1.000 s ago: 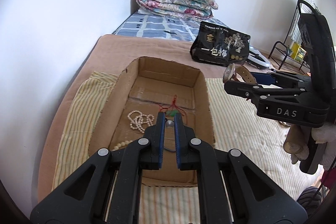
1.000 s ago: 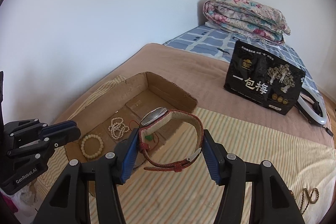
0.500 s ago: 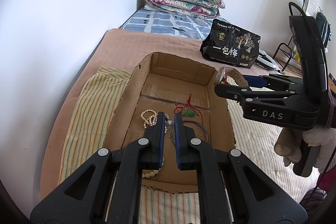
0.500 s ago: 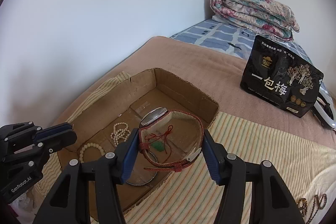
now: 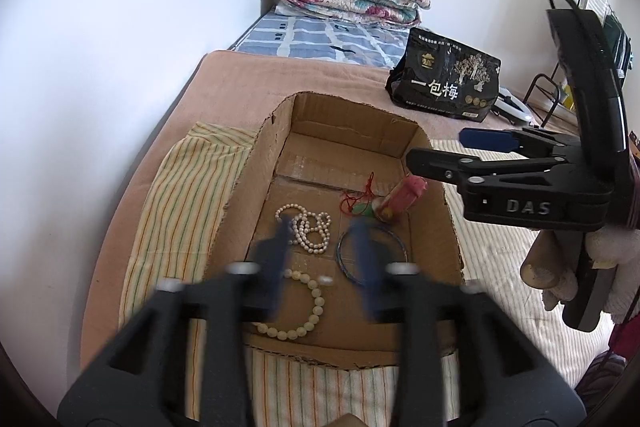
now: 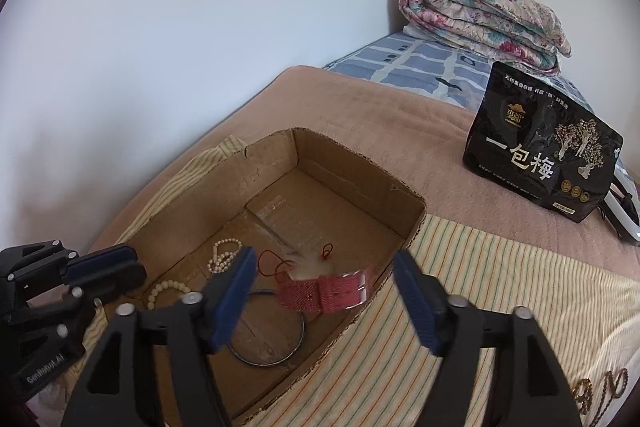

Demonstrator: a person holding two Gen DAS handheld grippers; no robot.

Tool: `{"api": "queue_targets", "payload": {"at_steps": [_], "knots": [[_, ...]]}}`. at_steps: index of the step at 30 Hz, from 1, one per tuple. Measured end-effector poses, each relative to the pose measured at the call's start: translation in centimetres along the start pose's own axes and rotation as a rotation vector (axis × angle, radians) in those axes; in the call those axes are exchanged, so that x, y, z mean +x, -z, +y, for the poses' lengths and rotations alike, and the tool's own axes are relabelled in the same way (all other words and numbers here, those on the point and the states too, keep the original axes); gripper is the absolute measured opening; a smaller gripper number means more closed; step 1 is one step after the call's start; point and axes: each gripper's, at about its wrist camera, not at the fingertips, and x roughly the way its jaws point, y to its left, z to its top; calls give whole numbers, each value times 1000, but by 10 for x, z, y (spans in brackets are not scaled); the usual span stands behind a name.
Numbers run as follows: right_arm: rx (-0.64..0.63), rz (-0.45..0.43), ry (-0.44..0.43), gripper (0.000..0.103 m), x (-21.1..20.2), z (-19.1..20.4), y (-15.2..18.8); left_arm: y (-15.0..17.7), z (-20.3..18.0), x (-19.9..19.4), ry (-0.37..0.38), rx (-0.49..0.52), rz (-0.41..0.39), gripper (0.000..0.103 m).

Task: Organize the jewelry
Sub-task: 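Carry the pearl and watch into the cardboard box and open both tools, then move both open tools back toward the brown wooden bead necklace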

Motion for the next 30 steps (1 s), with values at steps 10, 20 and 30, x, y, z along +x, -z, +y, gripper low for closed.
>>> {"api": "queue_targets", "payload": {"at_steps": [10,20,30], "knots": [[3,-21,-5,85,-9,0,-2,1,1,-2,-10,-12,-11,51],[-2,-46,-4,86,-25,-4,-1,-1,-3,-7,-13,0,-19,51],[5,-72,1,86,-51,-14,6,-5,-25,-28,-21,26,-50,51]]}}
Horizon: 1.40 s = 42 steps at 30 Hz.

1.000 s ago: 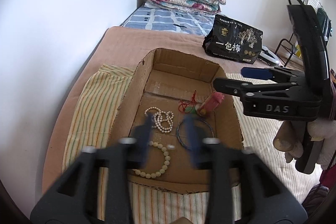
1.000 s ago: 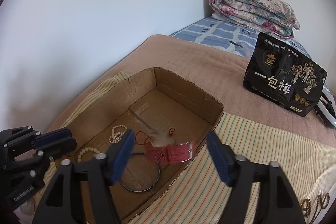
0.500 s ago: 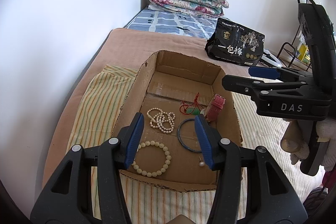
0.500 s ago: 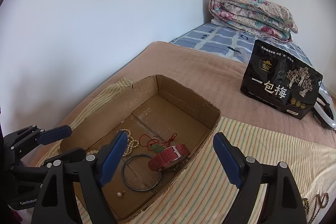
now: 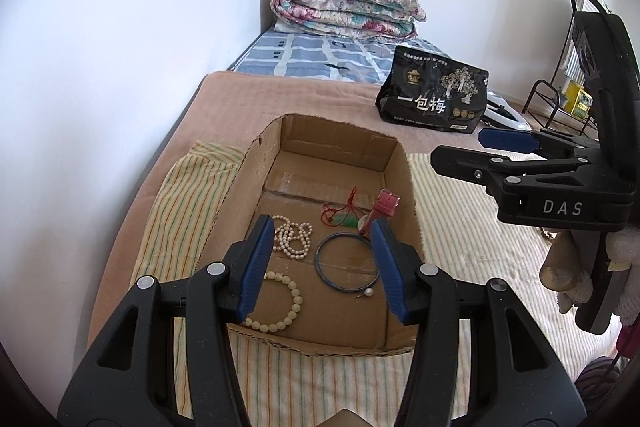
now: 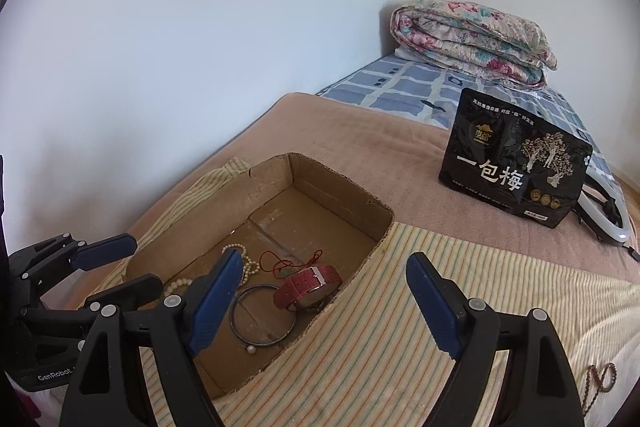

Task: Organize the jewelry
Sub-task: 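Move both open tools back toward the brown wooden bead necklace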

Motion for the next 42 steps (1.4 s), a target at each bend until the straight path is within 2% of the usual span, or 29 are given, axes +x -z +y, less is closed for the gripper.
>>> {"api": "queue_targets", "payload": {"at_steps": [13,20,34,42], "knots": [[23,-46,28,86,-51,-27,11,-8,-41,-26,10,45,-46,51],[50,-58,62,87,-83,-58,29,-8,-71,-32,36,66,-52,51],[169,-54,205,89,-154,-162,93,1,-145,-23,122,134,-10,51],[277,-35,284,89,-178,-227,130,14,-188,-12,174,177,22,51]]}}
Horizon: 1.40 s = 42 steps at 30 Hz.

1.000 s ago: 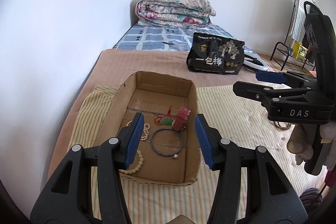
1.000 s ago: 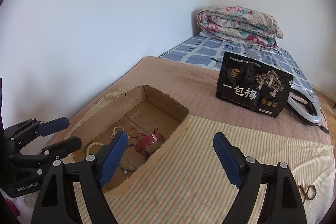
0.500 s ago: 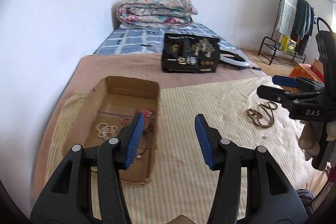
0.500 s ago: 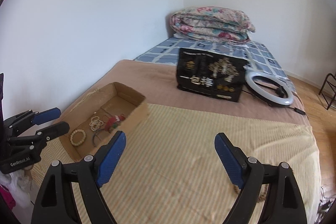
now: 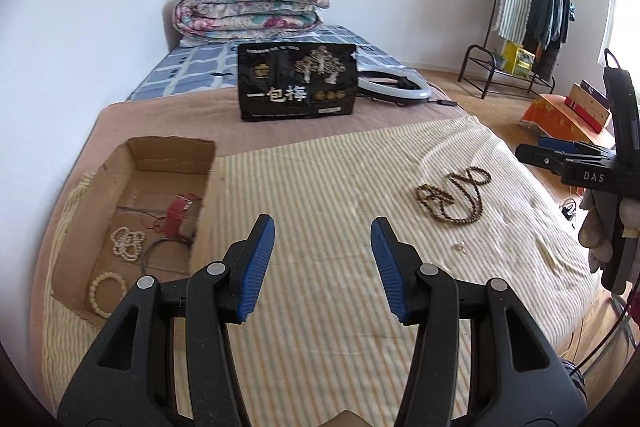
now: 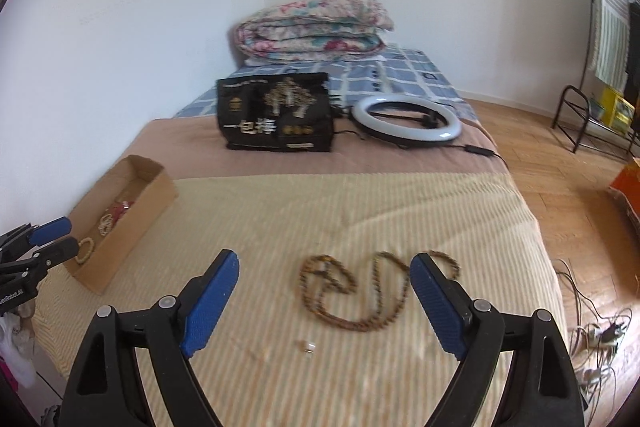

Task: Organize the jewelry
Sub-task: 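Move both open tools back toward the brown wooden bead necklace, then grasp the brown bead necklace with the right tool while the left tool grasps a small pearl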

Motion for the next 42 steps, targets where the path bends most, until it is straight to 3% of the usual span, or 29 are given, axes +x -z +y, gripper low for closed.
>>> {"api": "queue_targets", "payload": {"at_steps": [8,17,32,42], "knots": [[58,26,53,89,5,-50,20,3,-38,25,49,50,41,51],[80,95,59,89,30,-73,42,6,-63,53,96,67,80,51],[117,216,-53,89,100,-57,59,21,-69,78,125,80,131,51],[95,265,-81,89,137,-37,55,27,-62,94,135,57,151,51]]}}
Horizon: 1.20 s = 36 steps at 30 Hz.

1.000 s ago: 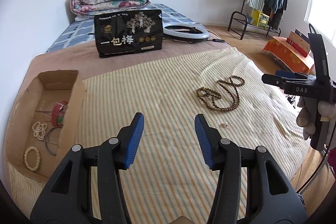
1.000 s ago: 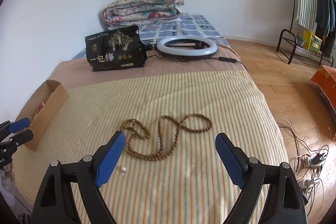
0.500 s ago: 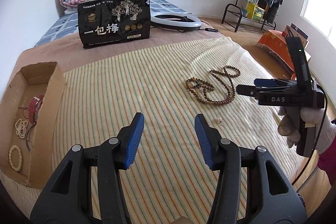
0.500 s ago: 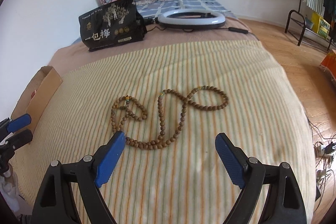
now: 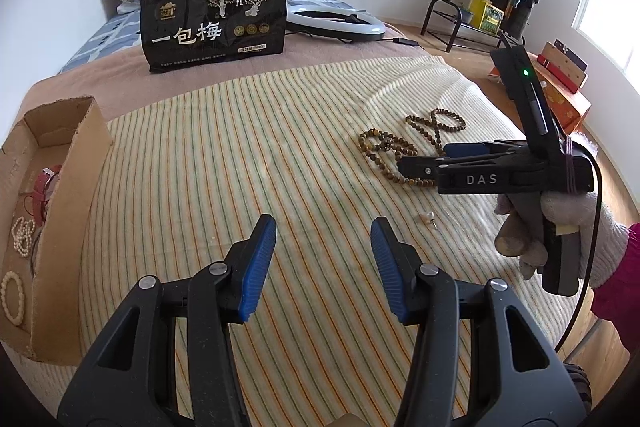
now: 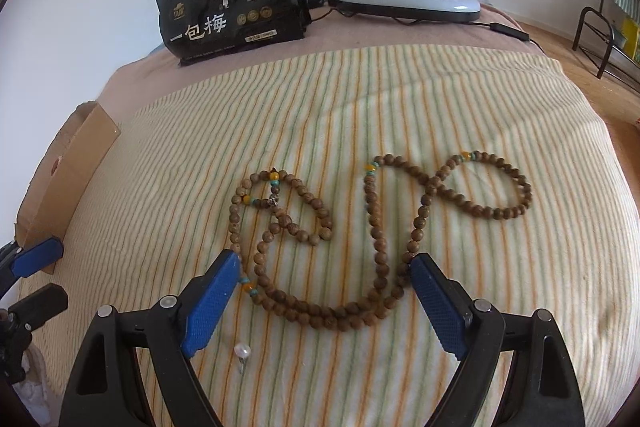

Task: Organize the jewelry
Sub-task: 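Grasp the brown bead necklace with the right tool while the left tool grasps a small pearl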

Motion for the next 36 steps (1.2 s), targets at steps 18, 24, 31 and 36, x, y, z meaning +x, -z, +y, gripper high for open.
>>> {"api": "queue_targets", "payload": {"at_steps": [18,24,31,36], "knots": [[-130,14,110,66,25,25,-19,4,-1,23,23,15,36,47],[-117,12,81,47,15,1,-13,2,-23,38,74,70,60,40],[-67,-1,32,33,3,-31,-3,-2,-60,59,132,171,97,31],[-74,0,45,32,-1,-34,1,-2,-81,71,158,209,116,25]]}}
